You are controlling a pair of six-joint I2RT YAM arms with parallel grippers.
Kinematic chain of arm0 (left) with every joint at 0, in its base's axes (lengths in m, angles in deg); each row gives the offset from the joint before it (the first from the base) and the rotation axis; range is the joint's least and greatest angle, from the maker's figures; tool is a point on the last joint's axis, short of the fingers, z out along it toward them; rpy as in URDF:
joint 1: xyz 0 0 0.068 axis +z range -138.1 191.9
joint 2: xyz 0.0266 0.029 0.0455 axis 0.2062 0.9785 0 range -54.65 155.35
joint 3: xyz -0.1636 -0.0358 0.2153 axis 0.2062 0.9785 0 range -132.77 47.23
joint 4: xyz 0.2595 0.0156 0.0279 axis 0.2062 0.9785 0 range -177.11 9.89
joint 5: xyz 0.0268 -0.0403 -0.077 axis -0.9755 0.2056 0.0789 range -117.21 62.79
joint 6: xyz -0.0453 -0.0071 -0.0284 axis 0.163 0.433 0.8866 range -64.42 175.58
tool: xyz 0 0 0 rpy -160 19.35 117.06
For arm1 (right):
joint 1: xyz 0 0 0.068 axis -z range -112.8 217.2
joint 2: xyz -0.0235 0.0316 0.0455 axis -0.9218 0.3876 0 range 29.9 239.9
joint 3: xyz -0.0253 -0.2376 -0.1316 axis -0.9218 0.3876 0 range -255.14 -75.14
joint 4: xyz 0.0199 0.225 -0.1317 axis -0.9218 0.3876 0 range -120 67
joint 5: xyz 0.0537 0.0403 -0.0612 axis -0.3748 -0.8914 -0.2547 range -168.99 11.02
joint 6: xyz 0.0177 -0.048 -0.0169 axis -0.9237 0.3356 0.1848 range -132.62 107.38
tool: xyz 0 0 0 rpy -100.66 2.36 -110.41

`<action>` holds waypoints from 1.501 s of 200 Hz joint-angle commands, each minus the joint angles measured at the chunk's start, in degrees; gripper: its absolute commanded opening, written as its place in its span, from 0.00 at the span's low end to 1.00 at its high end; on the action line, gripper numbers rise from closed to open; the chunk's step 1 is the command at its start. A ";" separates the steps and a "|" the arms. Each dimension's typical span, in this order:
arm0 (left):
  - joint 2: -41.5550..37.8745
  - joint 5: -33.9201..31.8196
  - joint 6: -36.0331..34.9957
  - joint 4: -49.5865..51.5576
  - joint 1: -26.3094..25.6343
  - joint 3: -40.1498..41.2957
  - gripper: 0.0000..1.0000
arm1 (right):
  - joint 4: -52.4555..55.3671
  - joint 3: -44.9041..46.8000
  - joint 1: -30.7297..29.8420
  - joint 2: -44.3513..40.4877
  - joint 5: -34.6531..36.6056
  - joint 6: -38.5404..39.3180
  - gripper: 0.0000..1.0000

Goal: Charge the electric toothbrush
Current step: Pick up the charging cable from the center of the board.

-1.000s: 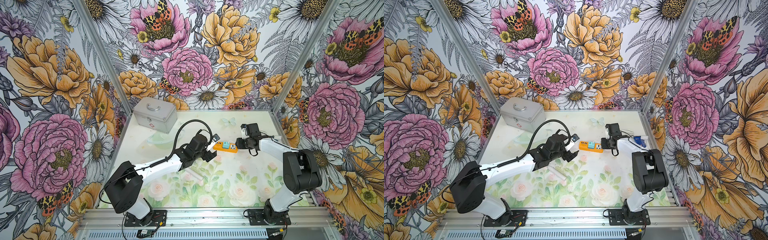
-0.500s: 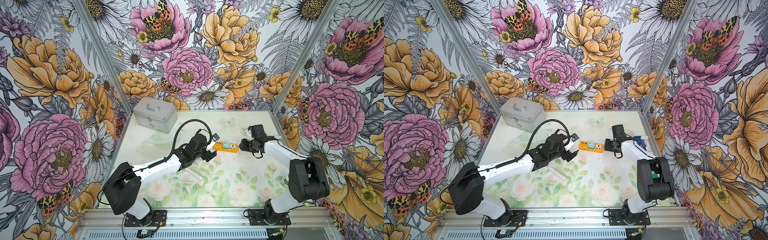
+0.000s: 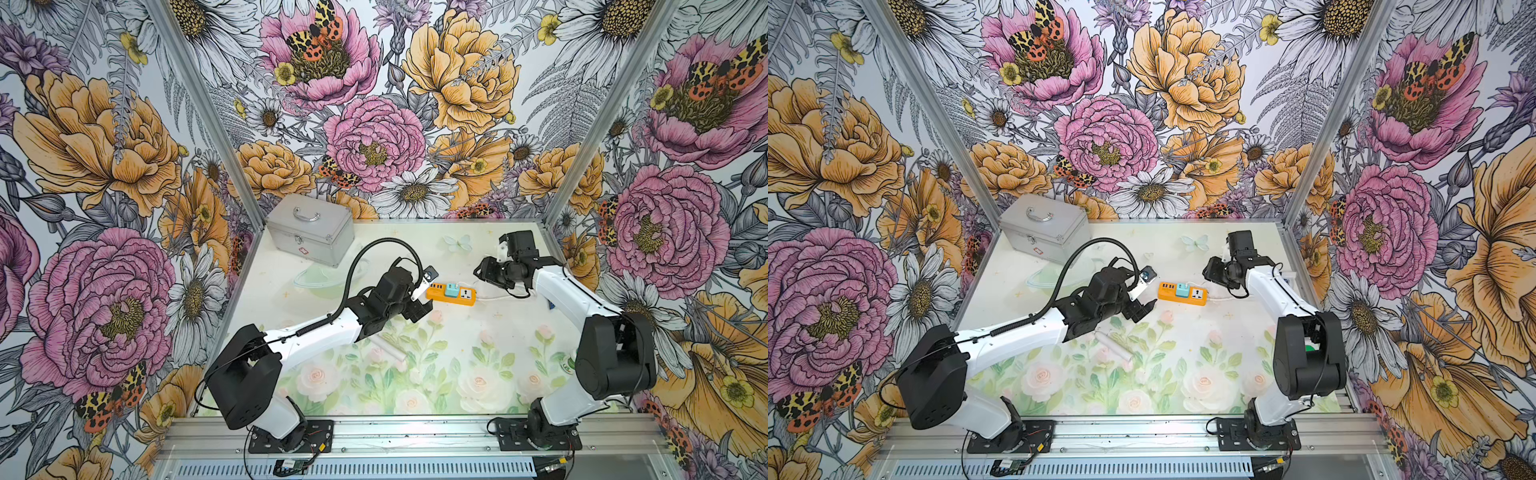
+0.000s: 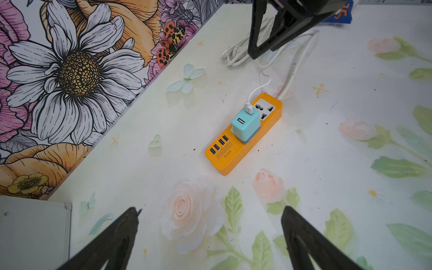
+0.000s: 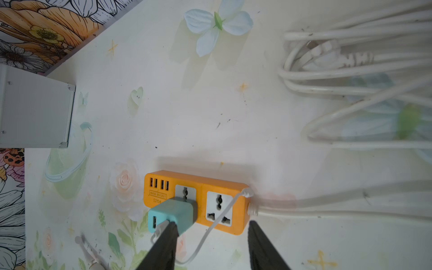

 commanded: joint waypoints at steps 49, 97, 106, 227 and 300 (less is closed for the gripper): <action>-2.76 1.33 1.33 -1.97 0.18 1.29 0.96 | 0.23 -1.15 0.00 4.24 -2.51 -1.28 0.50; -2.59 1.60 1.97 -2.32 0.30 1.28 0.96 | 0.30 -0.21 -0.50 4.77 -3.04 -1.52 0.49; -2.67 1.60 2.09 -2.62 0.32 1.36 0.96 | 0.22 0.23 -0.56 4.69 -3.06 -1.52 0.48; -3.71 2.55 4.27 -10.86 0.77 6.08 0.94 | 2.86 -0.24 -0.76 3.38 -6.48 -0.83 0.09; -1.39 14.16 -0.91 -24.38 1.44 11.73 0.95 | 14.35 -7.10 -0.76 2.37 -8.85 2.94 0.01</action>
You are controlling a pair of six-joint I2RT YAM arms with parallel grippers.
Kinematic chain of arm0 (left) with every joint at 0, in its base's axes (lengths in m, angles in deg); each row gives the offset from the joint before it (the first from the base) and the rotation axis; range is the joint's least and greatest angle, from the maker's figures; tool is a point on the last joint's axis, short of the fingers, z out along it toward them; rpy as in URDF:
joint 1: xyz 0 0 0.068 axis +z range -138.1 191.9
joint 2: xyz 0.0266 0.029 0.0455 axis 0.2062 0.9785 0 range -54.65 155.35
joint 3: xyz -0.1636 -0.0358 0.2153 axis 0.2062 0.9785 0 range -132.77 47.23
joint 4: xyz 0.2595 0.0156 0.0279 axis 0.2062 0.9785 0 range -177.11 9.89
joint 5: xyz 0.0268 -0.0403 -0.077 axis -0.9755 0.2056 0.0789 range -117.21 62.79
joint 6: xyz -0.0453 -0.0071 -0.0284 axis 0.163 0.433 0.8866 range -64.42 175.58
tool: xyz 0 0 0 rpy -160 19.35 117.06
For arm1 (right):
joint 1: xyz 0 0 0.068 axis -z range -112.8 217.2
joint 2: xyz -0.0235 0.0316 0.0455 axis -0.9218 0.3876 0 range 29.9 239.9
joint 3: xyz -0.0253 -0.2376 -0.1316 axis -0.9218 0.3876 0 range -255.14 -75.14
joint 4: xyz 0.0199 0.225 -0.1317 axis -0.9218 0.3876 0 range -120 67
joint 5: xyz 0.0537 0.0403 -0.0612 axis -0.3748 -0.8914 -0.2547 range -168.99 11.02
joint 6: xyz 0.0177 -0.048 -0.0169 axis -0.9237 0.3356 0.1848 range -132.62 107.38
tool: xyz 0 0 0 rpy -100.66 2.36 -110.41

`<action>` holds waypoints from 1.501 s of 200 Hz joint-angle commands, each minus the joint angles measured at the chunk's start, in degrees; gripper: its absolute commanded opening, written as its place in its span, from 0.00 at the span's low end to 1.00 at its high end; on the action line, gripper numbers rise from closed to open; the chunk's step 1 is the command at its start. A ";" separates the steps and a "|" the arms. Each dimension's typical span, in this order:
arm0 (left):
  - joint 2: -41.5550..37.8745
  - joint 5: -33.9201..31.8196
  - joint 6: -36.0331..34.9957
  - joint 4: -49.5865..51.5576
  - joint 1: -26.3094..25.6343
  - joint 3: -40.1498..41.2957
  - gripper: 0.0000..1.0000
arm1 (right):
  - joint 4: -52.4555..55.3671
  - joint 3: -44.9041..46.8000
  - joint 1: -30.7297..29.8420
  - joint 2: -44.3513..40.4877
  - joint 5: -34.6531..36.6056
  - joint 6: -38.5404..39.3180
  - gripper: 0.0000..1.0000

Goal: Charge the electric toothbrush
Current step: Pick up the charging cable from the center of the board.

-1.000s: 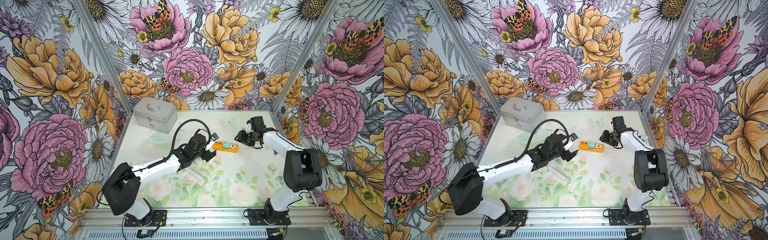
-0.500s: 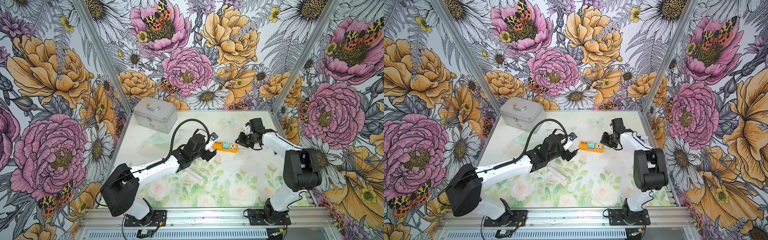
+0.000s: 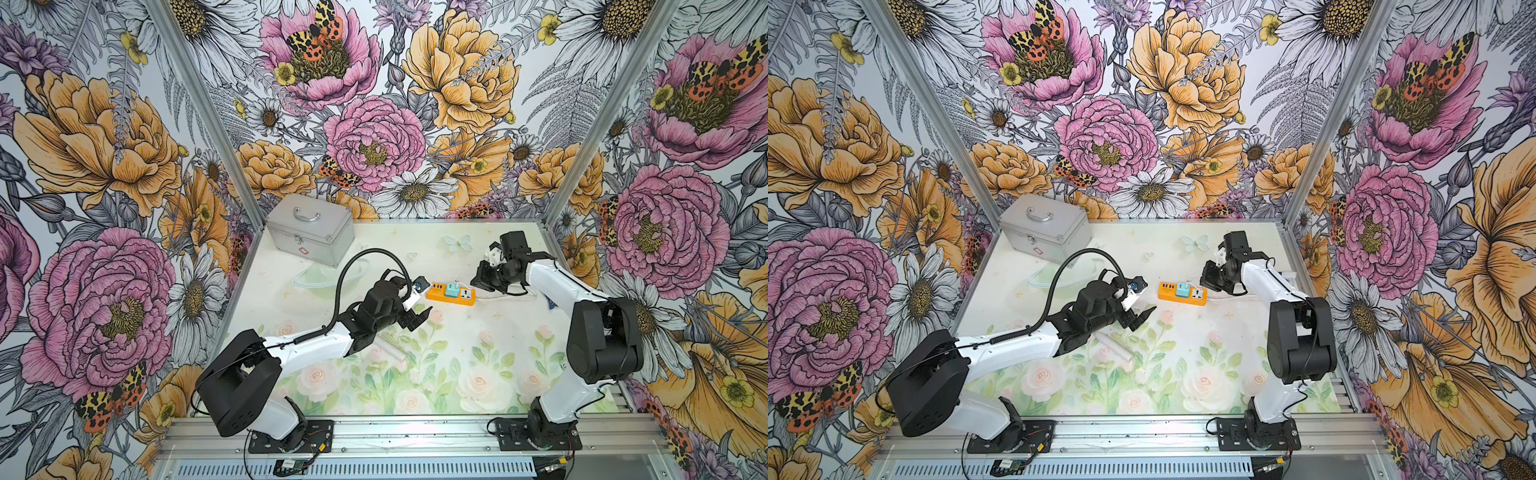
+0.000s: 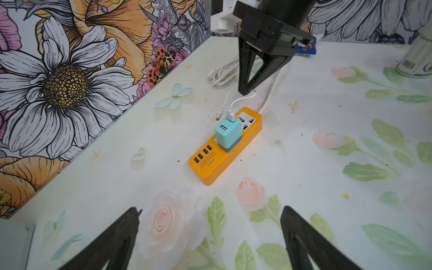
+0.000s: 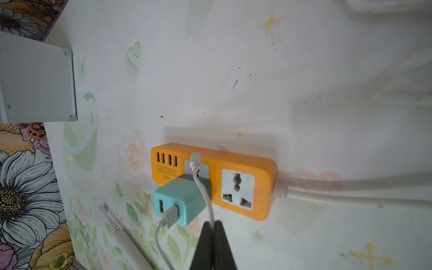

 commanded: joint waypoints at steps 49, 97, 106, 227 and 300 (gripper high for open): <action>6.53 4.81 -2.16 -14.17 -0.32 -1.06 0.92 | 8.89 -3.42 -0.83 -3.16 5.10 5.42 0.05; 10.42 0.66 -0.53 -22.72 0.69 -1.78 0.93 | -2.44 -3.67 -2.94 -3.64 -0.22 6.17 0.04; 10.82 1.45 0.26 -25.30 1.34 -1.38 0.93 | -3.00 -4.36 -3.40 -3.05 -0.66 6.93 0.04; 23.51 13.63 -5.65 -12.95 10.26 -14.32 0.49 | -4.00 -4.40 -5.92 -1.41 -12.67 18.95 0.04; 26.21 18.88 -8.63 -3.09 10.39 -20.37 0.56 | -4.00 -4.45 -5.99 -1.38 -12.67 19.63 0.04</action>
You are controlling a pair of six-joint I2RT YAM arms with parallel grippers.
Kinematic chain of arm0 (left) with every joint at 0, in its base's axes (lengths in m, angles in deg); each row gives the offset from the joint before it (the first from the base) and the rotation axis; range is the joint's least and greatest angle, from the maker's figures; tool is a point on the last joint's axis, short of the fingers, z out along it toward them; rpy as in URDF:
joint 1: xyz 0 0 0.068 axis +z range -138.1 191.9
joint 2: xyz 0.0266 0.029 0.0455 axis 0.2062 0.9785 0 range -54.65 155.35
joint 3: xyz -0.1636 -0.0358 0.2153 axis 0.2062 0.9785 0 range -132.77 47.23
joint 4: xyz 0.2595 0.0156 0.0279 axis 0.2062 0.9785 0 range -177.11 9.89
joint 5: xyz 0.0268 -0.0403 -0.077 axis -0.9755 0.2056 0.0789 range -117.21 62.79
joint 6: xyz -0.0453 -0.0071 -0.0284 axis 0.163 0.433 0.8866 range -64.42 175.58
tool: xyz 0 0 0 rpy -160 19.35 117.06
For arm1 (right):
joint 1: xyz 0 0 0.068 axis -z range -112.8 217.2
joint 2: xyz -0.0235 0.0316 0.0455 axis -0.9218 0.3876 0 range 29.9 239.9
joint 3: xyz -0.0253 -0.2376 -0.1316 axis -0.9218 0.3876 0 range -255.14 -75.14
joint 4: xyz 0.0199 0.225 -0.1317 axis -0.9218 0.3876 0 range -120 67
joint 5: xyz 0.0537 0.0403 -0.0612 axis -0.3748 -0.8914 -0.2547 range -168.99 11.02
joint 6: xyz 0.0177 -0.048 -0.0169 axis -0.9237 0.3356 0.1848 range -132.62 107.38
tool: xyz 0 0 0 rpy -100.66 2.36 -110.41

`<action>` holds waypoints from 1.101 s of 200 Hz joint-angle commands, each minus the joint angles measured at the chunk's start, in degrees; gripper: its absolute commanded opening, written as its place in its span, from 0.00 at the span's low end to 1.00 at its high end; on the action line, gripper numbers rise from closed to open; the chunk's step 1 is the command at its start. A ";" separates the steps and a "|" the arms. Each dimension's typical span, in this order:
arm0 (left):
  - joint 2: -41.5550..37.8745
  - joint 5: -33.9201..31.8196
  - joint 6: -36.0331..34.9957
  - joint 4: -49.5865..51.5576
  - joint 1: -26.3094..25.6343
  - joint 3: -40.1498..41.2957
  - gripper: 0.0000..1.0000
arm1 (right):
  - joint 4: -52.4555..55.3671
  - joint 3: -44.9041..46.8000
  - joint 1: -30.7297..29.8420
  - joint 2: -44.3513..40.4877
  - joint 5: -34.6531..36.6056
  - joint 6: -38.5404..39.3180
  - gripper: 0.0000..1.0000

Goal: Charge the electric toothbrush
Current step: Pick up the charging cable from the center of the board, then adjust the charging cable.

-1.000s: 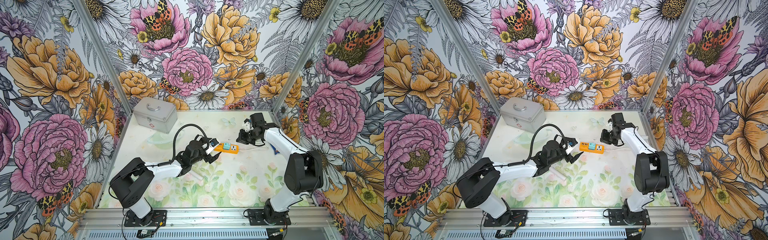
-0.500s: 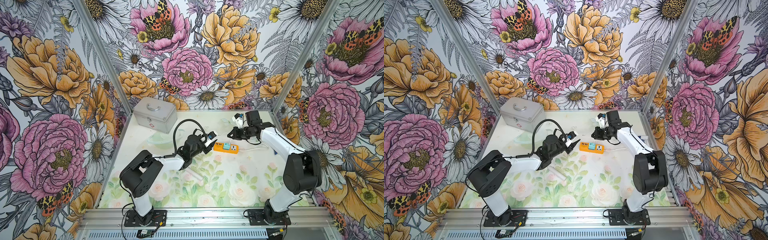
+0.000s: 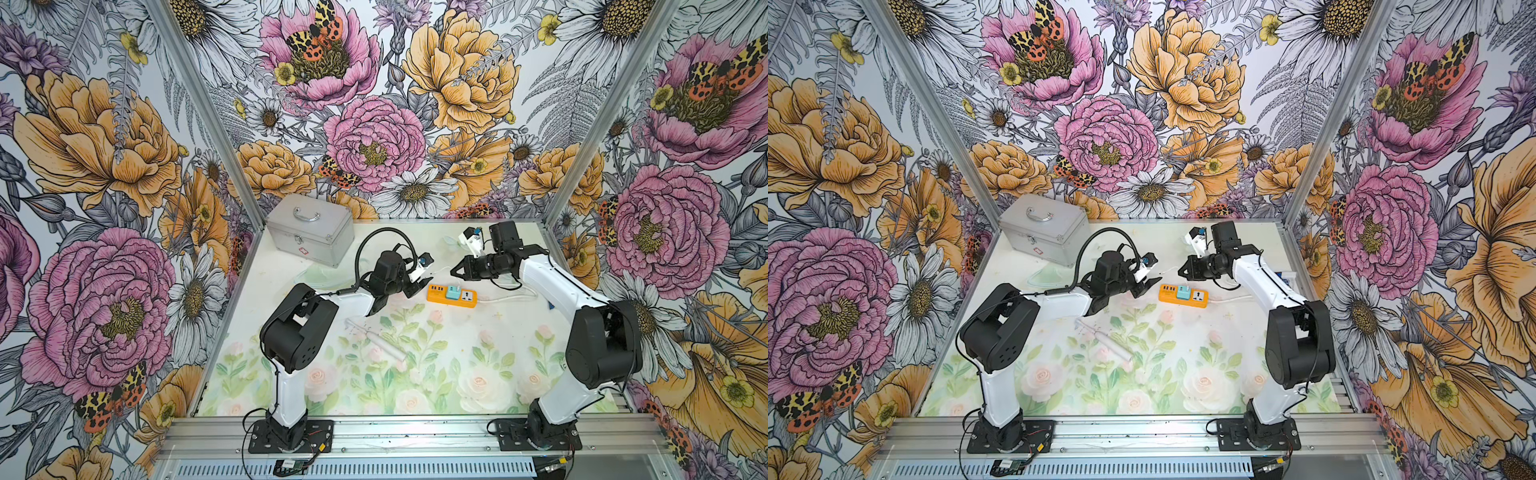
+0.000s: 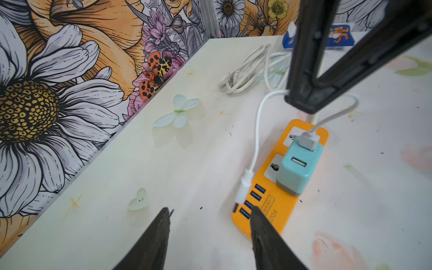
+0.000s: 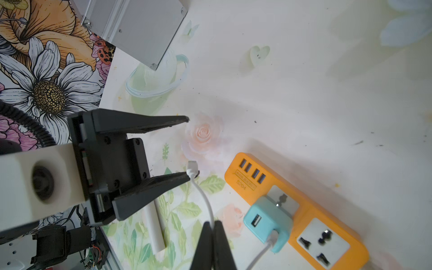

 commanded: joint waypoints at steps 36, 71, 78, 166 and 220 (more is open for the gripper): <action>0.46 3.28 -2.56 2.38 -1.39 -1.88 0.50 | -1.42 -0.35 -0.54 -0.22 -1.16 1.17 0.04; 0.21 2.92 -3.23 1.28 -1.78 -2.34 0.46 | -1.42 -0.13 -0.54 -0.41 -1.41 1.38 0.04; 0.04 2.70 -3.21 0.76 -1.81 -2.33 0.45 | -1.42 -0.10 -0.55 -0.51 -1.35 1.36 0.04; 0.11 1.21 -3.41 0.43 -2.52 -2.94 0.04 | -1.34 0.15 -0.57 -1.13 -1.33 1.20 0.05; -1.93 -2.04 -4.28 0.40 -4.06 -1.60 0.00 | -1.33 -0.13 -0.48 -2.03 0.05 0.07 0.16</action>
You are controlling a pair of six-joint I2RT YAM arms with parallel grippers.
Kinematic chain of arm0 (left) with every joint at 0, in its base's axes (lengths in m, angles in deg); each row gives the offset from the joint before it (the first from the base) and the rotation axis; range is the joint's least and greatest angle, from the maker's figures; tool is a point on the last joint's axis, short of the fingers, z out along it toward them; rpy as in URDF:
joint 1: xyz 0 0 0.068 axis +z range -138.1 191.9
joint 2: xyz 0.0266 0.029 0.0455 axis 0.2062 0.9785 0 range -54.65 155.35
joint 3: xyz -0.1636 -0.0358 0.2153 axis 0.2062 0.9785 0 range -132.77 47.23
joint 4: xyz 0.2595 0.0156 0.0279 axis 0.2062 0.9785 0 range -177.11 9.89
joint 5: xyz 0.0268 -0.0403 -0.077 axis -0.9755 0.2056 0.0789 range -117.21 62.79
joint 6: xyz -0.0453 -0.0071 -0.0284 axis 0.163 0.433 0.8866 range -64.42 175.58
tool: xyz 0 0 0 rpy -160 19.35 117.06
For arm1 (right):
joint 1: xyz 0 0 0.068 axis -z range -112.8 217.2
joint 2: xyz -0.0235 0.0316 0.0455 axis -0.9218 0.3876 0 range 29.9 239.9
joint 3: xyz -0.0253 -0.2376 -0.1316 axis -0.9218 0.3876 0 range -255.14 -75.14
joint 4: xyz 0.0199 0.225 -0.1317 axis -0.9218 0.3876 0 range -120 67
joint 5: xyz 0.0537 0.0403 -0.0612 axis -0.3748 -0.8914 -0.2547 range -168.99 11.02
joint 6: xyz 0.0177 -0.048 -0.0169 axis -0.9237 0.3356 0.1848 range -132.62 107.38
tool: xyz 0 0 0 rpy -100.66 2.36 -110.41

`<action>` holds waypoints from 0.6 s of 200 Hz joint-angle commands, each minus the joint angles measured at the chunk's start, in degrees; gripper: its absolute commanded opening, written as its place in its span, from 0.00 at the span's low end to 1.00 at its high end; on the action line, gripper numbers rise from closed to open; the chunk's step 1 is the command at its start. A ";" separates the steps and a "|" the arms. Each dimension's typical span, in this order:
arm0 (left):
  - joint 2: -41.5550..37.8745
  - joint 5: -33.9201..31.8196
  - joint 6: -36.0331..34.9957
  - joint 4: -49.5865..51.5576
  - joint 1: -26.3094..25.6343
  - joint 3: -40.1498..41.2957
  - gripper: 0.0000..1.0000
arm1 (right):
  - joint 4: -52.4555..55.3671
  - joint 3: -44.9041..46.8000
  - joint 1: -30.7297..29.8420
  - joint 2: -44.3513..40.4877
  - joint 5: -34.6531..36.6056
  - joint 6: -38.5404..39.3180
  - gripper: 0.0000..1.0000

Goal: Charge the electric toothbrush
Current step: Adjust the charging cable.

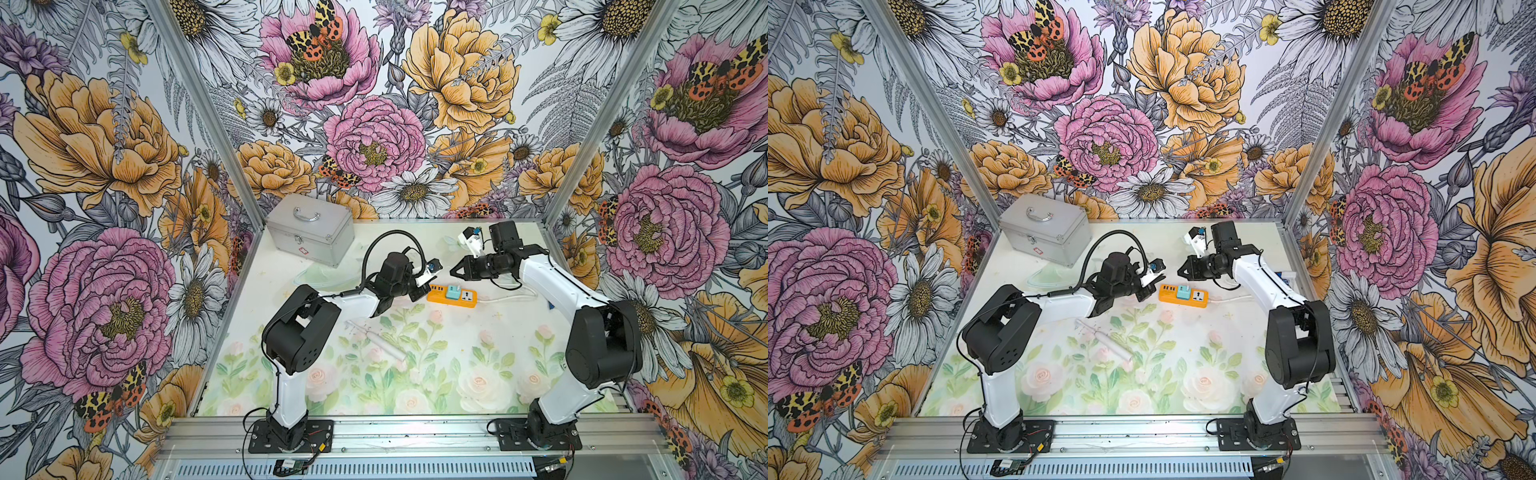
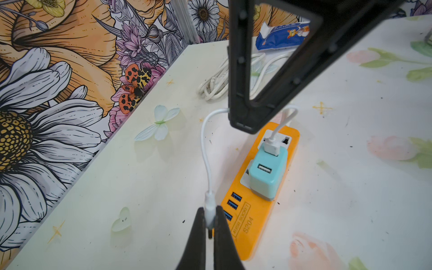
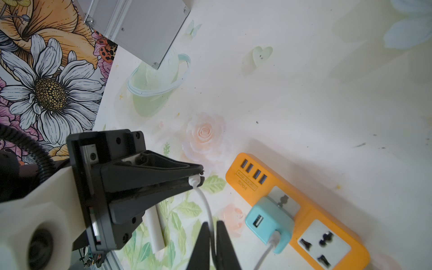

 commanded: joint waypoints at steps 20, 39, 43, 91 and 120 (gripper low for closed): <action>-3.15 -4.02 0.16 -1.28 -1.49 0.61 0.00 | -1.31 -0.36 -0.45 -3.31 2.66 -1.68 0.25; -4.21 -6.24 2.28 -1.35 -1.69 1.53 0.00 | -1.25 -0.27 -0.44 -5.61 5.51 -2.92 0.38; -4.34 -6.94 2.60 -1.32 -1.84 1.78 0.00 | -1.25 -0.16 -0.48 -6.10 6.20 -3.16 0.39; -4.82 -21.02 3.02 -9.27 -5.37 5.69 0.00 | -0.12 1.85 -0.53 -15.27 16.31 -10.36 0.51; -4.46 -24.29 2.86 -16.16 -6.69 7.80 0.00 | 2.68 3.23 -1.21 -16.35 13.18 -16.64 0.41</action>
